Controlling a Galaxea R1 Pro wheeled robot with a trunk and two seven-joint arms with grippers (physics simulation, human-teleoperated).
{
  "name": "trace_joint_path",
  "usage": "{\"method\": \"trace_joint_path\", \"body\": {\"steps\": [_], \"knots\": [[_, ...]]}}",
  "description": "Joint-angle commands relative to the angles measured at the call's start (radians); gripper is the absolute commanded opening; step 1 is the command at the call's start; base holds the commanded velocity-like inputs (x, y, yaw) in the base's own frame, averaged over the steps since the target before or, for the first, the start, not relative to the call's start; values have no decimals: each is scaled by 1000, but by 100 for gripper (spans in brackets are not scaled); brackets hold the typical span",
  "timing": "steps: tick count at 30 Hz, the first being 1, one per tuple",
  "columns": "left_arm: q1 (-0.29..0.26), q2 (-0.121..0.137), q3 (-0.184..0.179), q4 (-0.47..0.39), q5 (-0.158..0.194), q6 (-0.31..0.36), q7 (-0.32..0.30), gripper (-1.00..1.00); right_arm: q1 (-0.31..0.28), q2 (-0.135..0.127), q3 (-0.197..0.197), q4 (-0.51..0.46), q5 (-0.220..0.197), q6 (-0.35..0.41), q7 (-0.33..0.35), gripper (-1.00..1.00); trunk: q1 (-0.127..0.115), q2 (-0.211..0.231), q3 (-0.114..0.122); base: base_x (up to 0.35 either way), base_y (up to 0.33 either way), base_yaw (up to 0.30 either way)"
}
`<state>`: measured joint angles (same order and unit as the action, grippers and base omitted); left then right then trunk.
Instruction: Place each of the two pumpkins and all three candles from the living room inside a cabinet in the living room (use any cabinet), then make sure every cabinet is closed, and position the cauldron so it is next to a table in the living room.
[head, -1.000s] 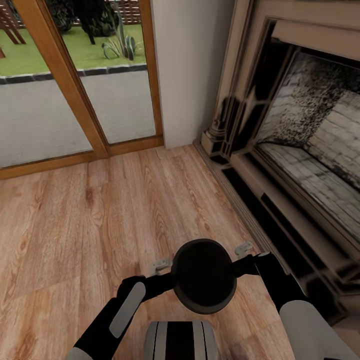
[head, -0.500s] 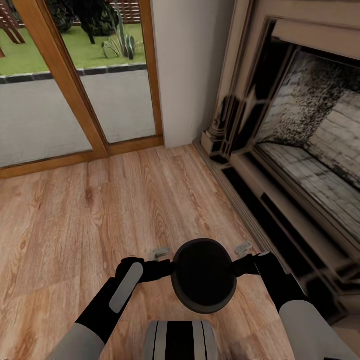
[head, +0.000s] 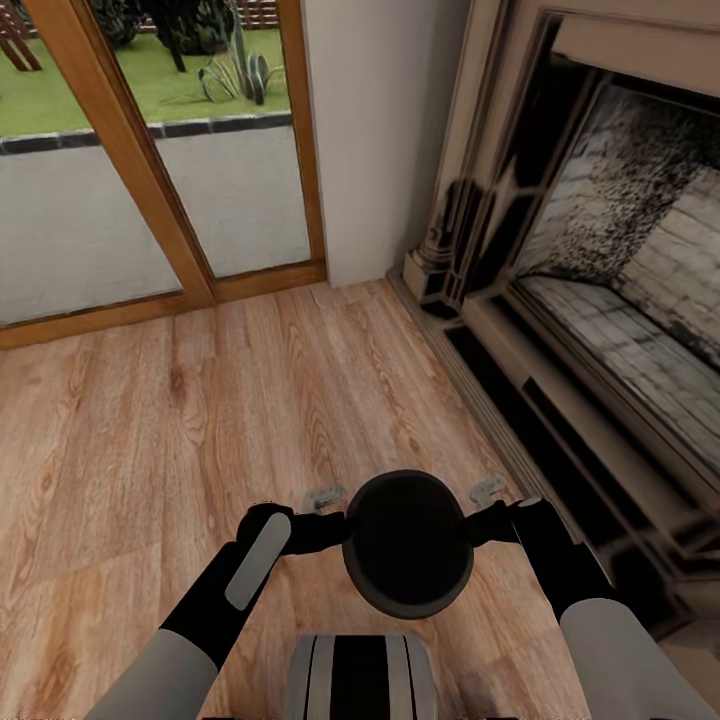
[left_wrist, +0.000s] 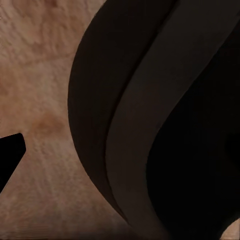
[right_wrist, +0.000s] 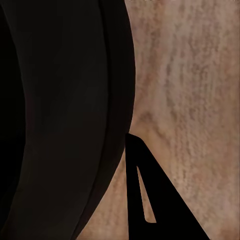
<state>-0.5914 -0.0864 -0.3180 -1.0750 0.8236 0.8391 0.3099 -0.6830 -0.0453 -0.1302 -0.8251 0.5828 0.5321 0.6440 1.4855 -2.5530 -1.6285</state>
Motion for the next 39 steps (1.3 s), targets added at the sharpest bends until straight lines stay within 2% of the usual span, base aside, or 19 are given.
{"method": "trace_joint_path", "body": {"steps": [1,7,30,39], "knots": [[-1,0,-1,3,11,1,10,100,0,0,-2,164,16,-10,-19,-100,218,0,-5,0,0,0],[-1,-4,-1,23,9,-7,11,100,0,1,-3,159,16,-10,-18,-100,220,-2,-24,0,0,0],[-1,-10,0,30,9,-24,10,100,0,0,-3,158,15,-9,-20,-100,220,-2,-24,0,0,0],[-1,-10,-1,57,9,-47,9,100,0,1,-3,158,15,-9,-20,-100,224,-4,-59,0,0,0]]}}
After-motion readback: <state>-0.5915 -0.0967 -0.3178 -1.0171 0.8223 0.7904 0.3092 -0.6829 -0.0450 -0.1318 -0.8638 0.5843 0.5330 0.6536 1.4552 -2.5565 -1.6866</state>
